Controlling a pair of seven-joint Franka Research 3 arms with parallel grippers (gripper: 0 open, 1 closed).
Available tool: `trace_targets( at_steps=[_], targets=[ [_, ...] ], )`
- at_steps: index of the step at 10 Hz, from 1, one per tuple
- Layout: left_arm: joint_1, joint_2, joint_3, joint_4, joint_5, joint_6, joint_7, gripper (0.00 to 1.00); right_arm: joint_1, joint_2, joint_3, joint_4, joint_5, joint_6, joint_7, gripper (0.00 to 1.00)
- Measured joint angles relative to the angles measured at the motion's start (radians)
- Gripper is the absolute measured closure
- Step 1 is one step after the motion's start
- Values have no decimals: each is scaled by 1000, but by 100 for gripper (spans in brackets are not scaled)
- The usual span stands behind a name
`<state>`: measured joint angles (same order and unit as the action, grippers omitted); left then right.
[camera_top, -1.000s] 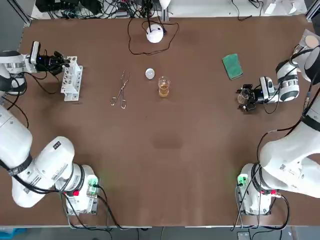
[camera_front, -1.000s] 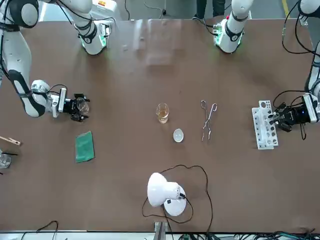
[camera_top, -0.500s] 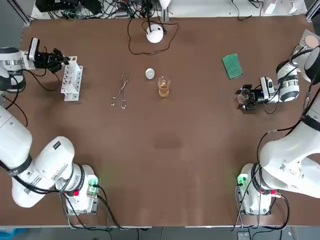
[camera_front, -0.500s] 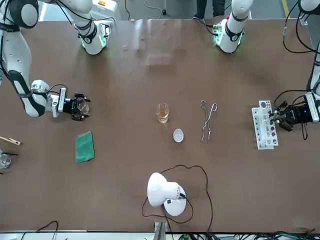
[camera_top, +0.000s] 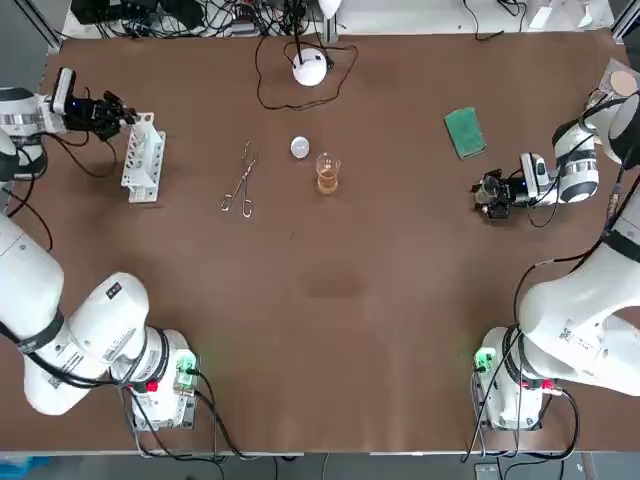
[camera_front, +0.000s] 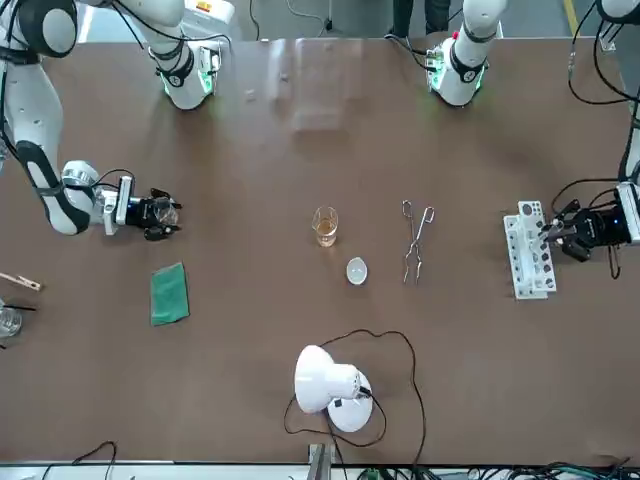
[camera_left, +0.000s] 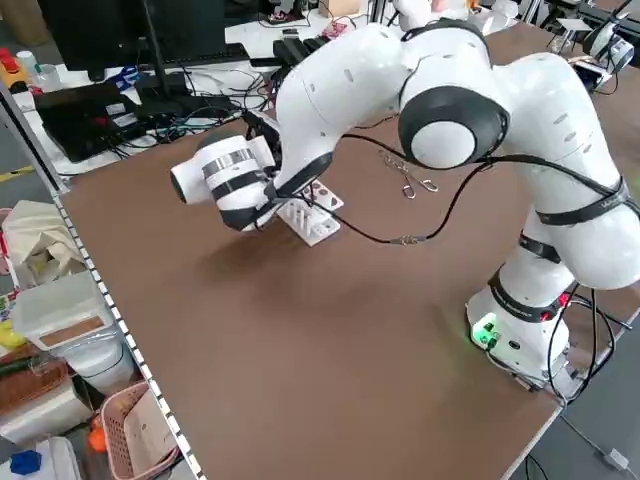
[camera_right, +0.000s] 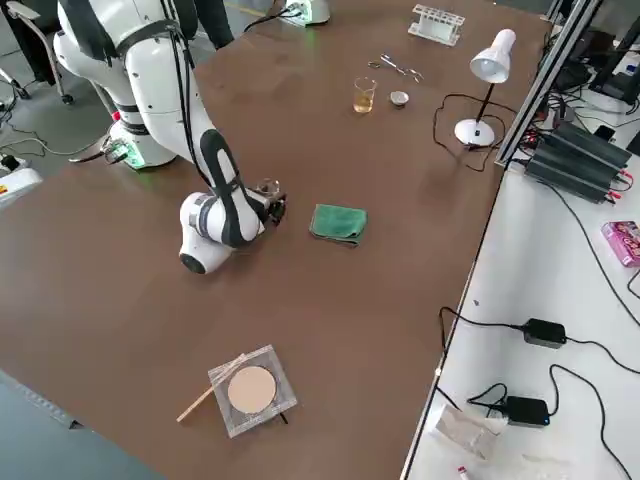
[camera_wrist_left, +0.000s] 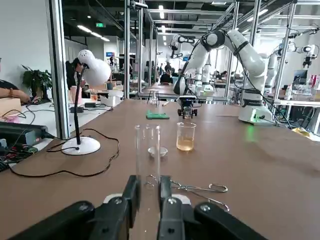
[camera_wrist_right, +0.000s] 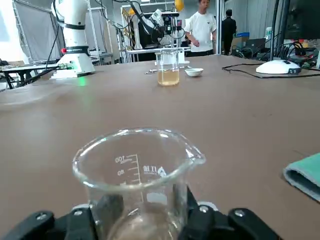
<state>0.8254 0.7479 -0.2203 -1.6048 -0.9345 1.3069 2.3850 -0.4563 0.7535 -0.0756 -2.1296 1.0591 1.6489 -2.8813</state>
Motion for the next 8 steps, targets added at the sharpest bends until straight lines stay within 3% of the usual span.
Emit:
trace_targets(
  at_steps=[5,8],
  targets=[
    [6,-18,-3,4,-15,-22,-5,79,1,1,1,0,21,-2,0,61],
    [7,-86,-36,7,-16,-24,-67,79,18,2,5,0,59,-32,1,62]
  ],
)
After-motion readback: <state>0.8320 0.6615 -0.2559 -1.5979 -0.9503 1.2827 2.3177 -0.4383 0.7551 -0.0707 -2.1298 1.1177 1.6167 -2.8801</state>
